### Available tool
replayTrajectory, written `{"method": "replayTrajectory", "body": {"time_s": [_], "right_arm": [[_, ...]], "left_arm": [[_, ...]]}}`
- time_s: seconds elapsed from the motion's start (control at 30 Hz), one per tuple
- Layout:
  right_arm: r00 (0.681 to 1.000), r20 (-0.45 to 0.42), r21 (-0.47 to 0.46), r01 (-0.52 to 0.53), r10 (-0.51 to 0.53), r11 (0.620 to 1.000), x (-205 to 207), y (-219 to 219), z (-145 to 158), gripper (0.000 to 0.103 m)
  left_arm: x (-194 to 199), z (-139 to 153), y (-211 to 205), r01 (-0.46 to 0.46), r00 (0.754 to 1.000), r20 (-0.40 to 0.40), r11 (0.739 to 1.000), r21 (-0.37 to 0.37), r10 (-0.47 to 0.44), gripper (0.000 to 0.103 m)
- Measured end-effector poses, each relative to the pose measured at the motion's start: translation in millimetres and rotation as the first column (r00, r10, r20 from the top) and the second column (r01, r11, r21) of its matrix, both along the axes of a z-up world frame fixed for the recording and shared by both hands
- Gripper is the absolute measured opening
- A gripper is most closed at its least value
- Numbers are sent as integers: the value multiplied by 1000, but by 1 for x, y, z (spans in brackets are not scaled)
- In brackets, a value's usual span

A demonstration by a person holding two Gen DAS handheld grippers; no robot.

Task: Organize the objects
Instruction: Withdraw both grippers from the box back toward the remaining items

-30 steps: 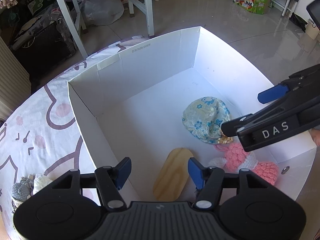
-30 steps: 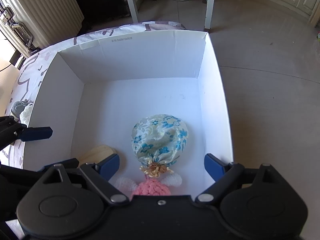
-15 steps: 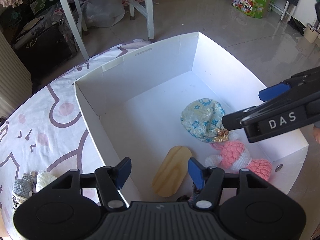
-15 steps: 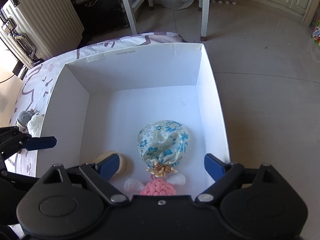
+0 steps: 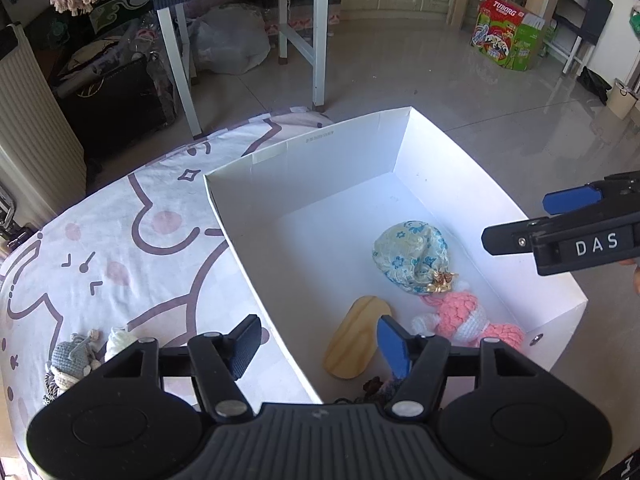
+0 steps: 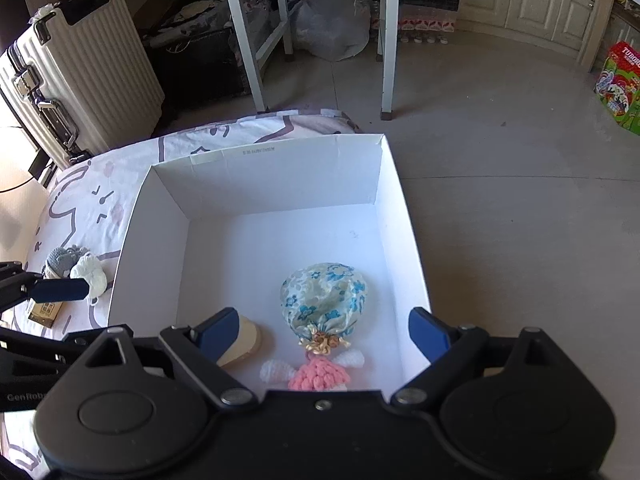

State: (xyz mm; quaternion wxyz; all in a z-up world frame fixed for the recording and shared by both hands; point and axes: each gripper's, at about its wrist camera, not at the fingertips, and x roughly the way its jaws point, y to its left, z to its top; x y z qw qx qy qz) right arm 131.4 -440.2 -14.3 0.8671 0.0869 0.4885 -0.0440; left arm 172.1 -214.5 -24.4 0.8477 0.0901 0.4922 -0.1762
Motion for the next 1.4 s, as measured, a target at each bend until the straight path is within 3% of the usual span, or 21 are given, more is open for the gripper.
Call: {"method": "replayTrajectory", "body": {"time_s": [0.23,0.43,0.67,0.93,1.4], "right_arm": [[997,65,-2,30,-29,1000,-34,11,18,92],[992,111,-18,65,-62,998,-60,27,29,96],[986,127,-38,113,-107,993,-81,34,26,102],[971,154,-21,189,-183,982,-108,31,24,103],[974,152,-70,182,-170,981,-106,42,21,103]], "left_arm": [[-18,12,12,16,1000,23,999,-28,-15,65],[-31,17,25,5,999,44,999,-45,-3,86],[-40,19,42,-10,998,67,998,-66,14,97],[-43,17,60,-52,995,85,995,-87,59,103],[-48,15,69,-62,995,68,988,-144,72,103]]}}
